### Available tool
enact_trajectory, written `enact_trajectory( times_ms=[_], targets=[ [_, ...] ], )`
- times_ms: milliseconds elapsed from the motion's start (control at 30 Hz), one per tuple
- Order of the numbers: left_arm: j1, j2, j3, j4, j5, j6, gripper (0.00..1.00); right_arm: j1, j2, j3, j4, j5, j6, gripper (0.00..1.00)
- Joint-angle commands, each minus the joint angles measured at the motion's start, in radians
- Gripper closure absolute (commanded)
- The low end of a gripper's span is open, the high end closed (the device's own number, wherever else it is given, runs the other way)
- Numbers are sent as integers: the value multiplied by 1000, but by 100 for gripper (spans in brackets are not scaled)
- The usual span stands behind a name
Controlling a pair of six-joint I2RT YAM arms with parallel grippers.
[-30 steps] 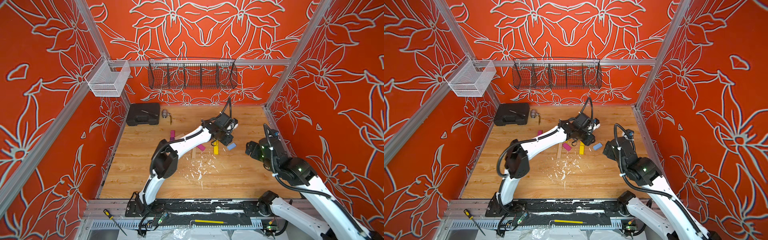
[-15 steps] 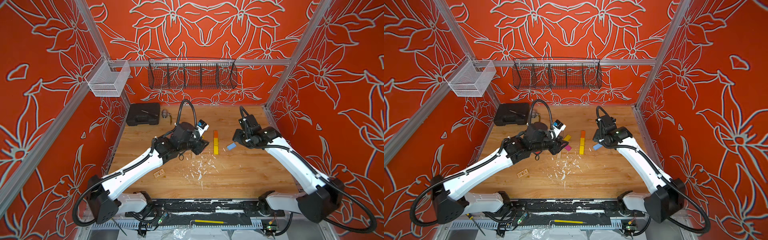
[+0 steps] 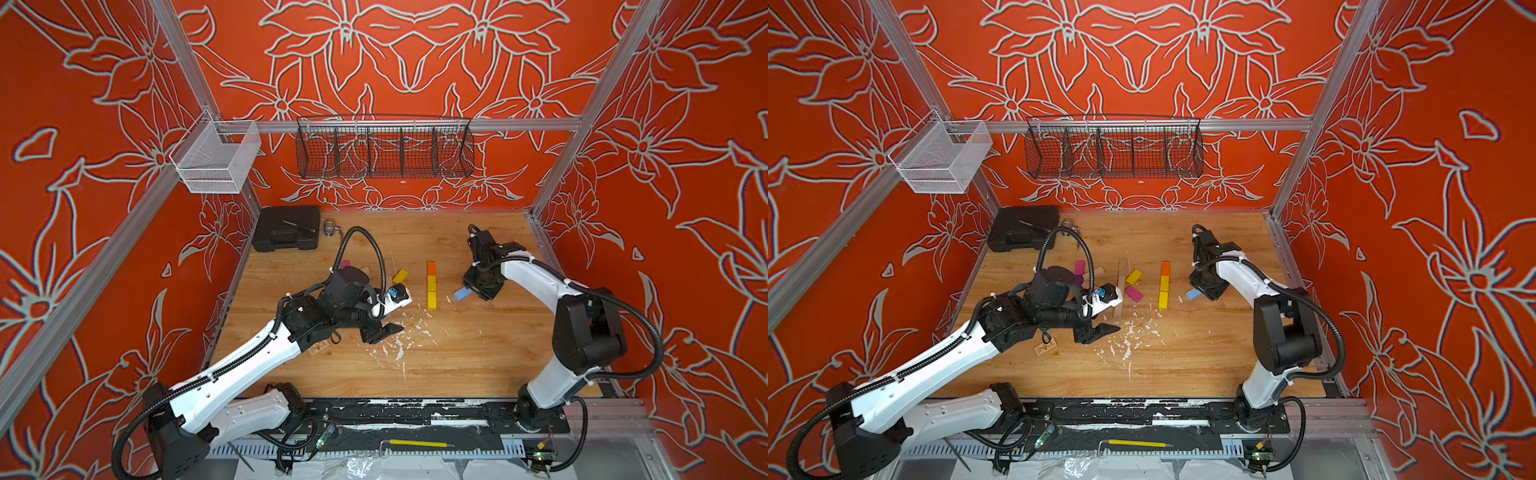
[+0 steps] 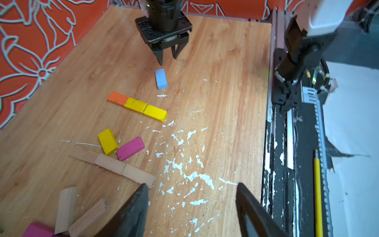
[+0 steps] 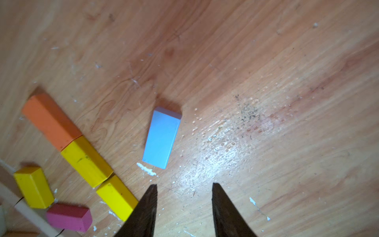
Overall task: Assemble the letter k with building blocks
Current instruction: Assemble the building block at the center of the board.
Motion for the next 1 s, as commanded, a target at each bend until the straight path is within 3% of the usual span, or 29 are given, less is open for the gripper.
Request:
enact_trajectory(
  times_ms=[0,367,967],
  targets=[
    [-1,-7,-18,-3,45,118,29,-13,49,45,-46,-13,94,58],
    [-1,-31,-53,-1,-16,124,13,-25,151,85,11,-84,158,58],
    [-1,-33,-61,-15,-38,132,11,-24,230,109,51,-104,176,61]
  ],
)
